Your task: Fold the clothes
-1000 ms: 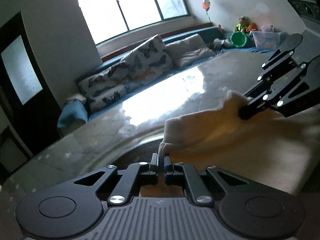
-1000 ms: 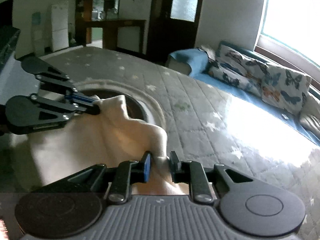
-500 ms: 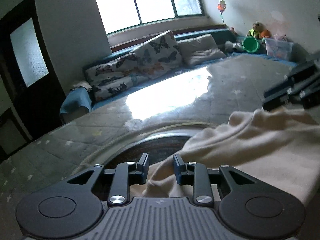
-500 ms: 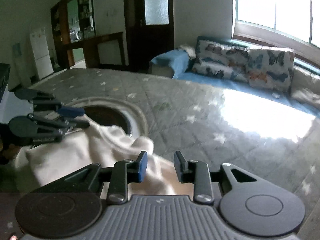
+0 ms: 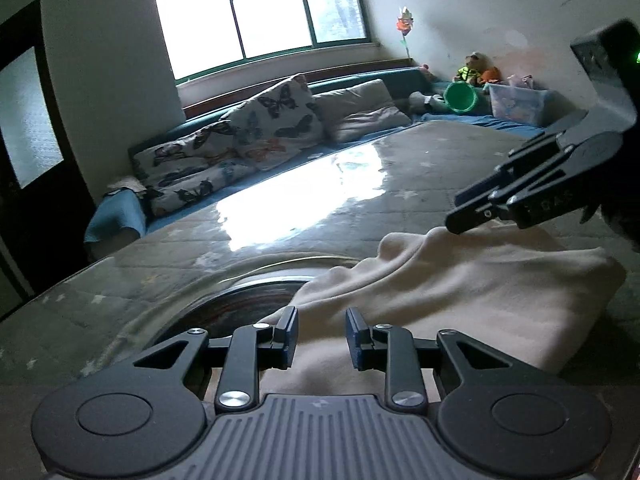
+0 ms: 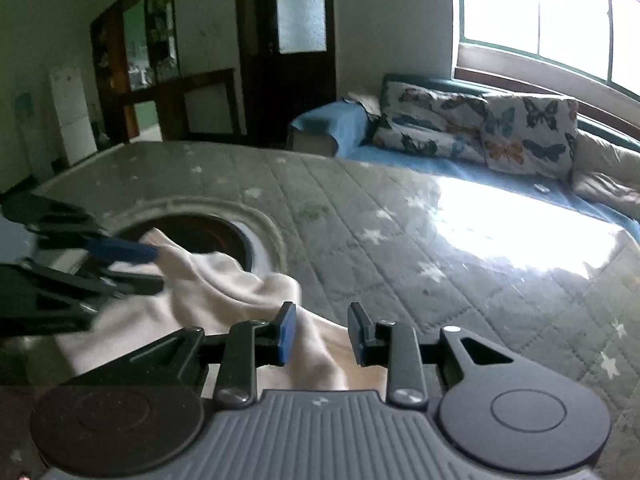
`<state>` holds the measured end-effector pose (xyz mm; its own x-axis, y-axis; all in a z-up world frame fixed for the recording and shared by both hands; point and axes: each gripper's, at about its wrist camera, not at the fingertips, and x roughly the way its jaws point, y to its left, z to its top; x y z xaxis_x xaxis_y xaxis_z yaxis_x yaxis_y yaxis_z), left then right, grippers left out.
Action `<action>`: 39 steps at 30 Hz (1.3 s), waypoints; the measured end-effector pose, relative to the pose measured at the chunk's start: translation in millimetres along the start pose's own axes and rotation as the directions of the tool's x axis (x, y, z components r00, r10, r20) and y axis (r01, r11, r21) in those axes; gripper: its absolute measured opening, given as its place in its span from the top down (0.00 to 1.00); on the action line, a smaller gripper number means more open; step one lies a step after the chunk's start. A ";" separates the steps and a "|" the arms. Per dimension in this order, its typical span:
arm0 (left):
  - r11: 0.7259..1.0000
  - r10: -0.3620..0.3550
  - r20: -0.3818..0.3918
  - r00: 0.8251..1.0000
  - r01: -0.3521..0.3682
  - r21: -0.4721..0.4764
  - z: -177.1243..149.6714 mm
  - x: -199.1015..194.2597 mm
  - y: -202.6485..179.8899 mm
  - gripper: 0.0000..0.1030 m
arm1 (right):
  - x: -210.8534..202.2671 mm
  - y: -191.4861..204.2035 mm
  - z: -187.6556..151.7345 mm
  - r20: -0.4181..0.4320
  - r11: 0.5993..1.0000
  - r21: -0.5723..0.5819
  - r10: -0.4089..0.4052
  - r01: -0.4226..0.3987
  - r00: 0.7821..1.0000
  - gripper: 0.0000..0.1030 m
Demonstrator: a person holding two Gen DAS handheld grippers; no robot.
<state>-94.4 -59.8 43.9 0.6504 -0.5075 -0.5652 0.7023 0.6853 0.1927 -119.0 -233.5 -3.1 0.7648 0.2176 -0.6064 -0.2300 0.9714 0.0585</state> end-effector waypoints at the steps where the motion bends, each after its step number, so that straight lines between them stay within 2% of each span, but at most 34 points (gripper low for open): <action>1: 1.000 -0.008 -0.001 1.000 0.008 -0.004 1.5 2.7 -1.0 0.73 | -1.1 4.0 0.9 0.003 1.000 -0.003 0.018 -0.018 1.000 0.72; 5: 1.000 -0.022 -0.019 1.000 0.022 -0.019 6.3 18.0 -4.5 0.73 | 5.8 23.3 2.4 -0.014 0.996 -0.037 0.084 -0.085 0.996 0.75; 11: 0.998 -0.021 -0.054 0.998 0.017 -0.066 6.9 35.8 3.2 0.71 | 29.5 26.3 -0.2 -0.064 0.997 -0.052 0.060 -0.063 0.996 0.76; 17: 0.995 -0.016 -0.049 0.999 0.011 -0.098 6.7 30.9 7.3 0.71 | 13.5 17.3 1.8 -0.044 0.999 -0.013 0.044 -0.044 0.998 0.76; 24: 0.995 0.010 -0.018 1.000 -0.012 -0.097 1.7 6.4 3.2 0.71 | -27.1 45.9 -18.4 -0.005 0.993 -0.069 0.097 -0.097 0.995 0.76; 29: 0.997 0.030 -0.019 0.999 -0.031 -0.072 -9.6 -12.8 -3.3 0.71 | -42.5 58.7 -36.0 0.013 0.992 -0.092 0.087 -0.085 0.996 0.76; 33: 0.998 0.047 -0.027 0.999 -0.048 -0.050 -18.1 -22.3 -7.7 0.71 | -36.5 59.6 -48.3 -0.003 0.994 -0.093 0.060 -0.060 0.998 0.76; 39: 0.996 0.063 -0.018 0.998 -0.064 -0.056 -22.7 -37.8 -6.6 0.71 | -50.0 59.0 -46.8 0.035 0.996 -0.062 0.065 -0.063 0.997 0.76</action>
<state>-130.1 -33.2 45.8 0.6876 -0.4538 -0.5667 0.6421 0.7445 0.1828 -199.0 -191.4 -6.4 0.7686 0.2833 -0.5736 -0.3146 0.9481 0.0467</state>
